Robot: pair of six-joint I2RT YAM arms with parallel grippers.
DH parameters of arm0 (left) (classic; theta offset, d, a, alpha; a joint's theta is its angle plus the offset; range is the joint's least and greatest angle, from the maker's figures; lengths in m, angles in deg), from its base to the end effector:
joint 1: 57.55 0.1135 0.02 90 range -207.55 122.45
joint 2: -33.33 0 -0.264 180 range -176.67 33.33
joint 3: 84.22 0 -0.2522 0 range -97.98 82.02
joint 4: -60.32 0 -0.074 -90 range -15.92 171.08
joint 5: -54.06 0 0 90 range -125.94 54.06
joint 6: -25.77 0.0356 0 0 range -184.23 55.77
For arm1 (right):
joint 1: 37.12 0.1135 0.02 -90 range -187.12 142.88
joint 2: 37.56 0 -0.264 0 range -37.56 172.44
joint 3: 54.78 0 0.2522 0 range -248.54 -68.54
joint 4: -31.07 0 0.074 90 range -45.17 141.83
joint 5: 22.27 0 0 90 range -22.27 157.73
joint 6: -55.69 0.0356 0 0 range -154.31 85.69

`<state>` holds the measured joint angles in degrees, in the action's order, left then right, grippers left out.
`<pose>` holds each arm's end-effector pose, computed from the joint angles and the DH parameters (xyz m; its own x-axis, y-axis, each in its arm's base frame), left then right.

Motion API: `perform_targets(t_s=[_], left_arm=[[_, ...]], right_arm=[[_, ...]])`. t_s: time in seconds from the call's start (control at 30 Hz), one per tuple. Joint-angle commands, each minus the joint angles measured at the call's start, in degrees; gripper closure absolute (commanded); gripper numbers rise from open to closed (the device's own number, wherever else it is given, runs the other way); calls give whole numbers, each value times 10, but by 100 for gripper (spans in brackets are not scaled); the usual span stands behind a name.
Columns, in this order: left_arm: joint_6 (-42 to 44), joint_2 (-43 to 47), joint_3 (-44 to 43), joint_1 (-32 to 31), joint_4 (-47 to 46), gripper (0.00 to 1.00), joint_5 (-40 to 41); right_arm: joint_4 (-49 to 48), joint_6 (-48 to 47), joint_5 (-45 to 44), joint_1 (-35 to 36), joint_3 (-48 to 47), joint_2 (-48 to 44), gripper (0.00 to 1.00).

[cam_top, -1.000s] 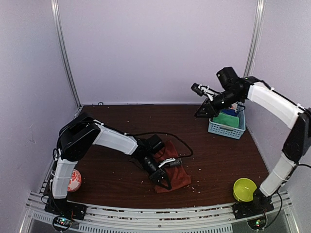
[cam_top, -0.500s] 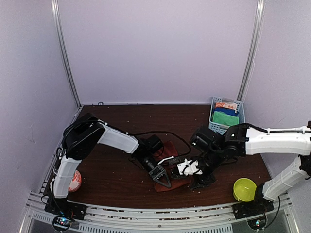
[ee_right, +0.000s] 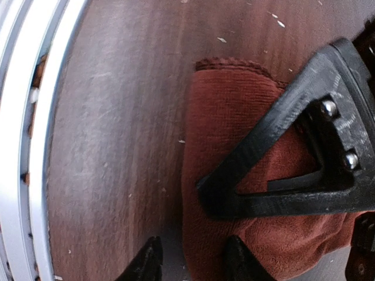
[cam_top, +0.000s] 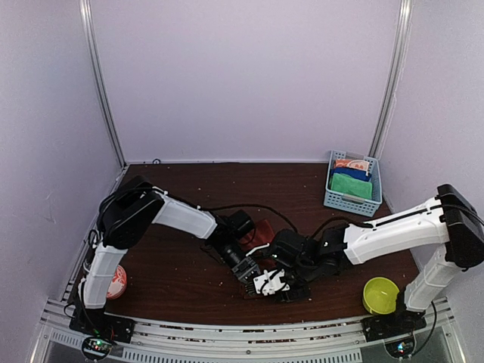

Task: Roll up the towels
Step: Roll the towel at the center of the board.

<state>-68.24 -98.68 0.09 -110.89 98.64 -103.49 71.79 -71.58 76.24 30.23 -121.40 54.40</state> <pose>0.2262 -0.3590 0.0758 -0.6060 0.7694 -0.2019 0.4111 0.0856 -0.9075 0.1112 0.2801 0.1696 0.2866 -0.8683 -0.4048 -0.9579 -0.2518 -0.1381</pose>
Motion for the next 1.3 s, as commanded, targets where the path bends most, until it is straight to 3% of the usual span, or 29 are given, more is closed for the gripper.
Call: perform_targets(t_s=[0.0,0.17,0.27,0.53,0.7,0.8,0.97,1.1,1.27], left_arm=[[22,-53,16,-2,41,100,79],[50,11,29,2,44,81,140],[57,66,38,19,44,71,195],[62,252,95,57,21,66,374],[56,424,220,51,-133,61,476],[89,486,261,22,-174,56,526],[167,477,224,-83,-121,55,600],[228,387,166,-183,-68,56,701],[261,304,126,-216,-58,56,719]], right_arm=[[-21,-7,-21,7,6,27,72],[-3,-5,-16,6,8,41,86],[26,0,21,1,-3,39,90],[171,37,242,-81,-109,87,94],[230,50,309,-153,-185,195,95],[262,56,350,-196,-222,254,95],[290,68,362,-229,-260,321,96],[291,85,365,-236,-273,348,96],[298,82,371,-240,-281,365,96]])
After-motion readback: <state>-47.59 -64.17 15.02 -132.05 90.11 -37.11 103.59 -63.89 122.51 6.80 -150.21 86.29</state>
